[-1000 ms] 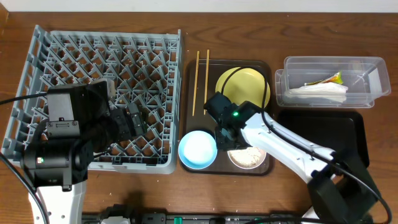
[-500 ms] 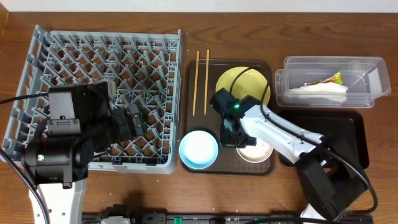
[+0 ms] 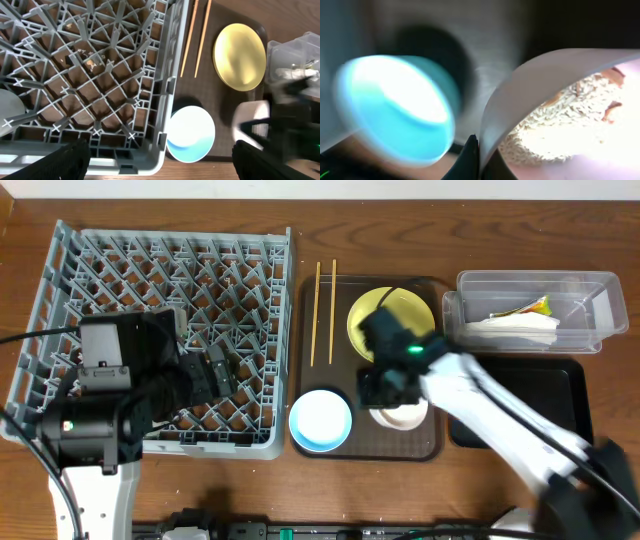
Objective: Sort waste into correct bins and load items into the dishwasher
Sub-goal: 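Grasp the pink bowl of rice with the right gripper, then tip the rice out of the pink bowl onto the black tray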
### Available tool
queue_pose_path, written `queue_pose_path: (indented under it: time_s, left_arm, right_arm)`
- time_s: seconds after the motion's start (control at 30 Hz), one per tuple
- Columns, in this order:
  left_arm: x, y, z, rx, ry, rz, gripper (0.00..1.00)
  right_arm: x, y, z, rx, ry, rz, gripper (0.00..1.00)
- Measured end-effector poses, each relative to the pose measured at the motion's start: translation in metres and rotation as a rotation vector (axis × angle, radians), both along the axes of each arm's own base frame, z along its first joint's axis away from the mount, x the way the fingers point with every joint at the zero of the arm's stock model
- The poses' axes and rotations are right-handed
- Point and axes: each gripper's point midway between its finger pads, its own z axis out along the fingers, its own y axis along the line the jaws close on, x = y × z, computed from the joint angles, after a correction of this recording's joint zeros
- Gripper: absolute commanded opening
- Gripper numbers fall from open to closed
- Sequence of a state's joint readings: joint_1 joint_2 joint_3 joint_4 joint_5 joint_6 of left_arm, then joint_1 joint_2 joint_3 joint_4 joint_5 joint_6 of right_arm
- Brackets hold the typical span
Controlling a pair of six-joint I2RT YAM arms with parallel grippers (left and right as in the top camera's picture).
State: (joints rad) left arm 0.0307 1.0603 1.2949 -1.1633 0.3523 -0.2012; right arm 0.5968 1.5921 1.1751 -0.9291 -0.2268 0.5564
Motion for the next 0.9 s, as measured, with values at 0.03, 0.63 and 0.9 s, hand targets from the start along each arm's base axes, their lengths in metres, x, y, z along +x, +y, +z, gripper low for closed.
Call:
queue_pose_path:
  time_s: [0.03, 0.63, 0.9]
  left_arm:
    - [0.001, 0.0, -0.002, 0.0, 0.008, -0.001, 0.93]
    - [0.006, -0.002, -0.009, -0.014, 0.044, -0.007, 0.93]
    - [0.006, -0.002, -0.009, -0.015, 0.044, -0.008, 0.93]
  right_arm:
    - [0.004, -0.004, 0.017, 0.046, -0.039, 0.004, 0.01]
    - [0.026, -0.147, 0.059, 0.349, -0.174, -0.255, 0.01]
    - [0.02, -0.187, 0.049, 0.652, -0.288, -0.366, 0.01]
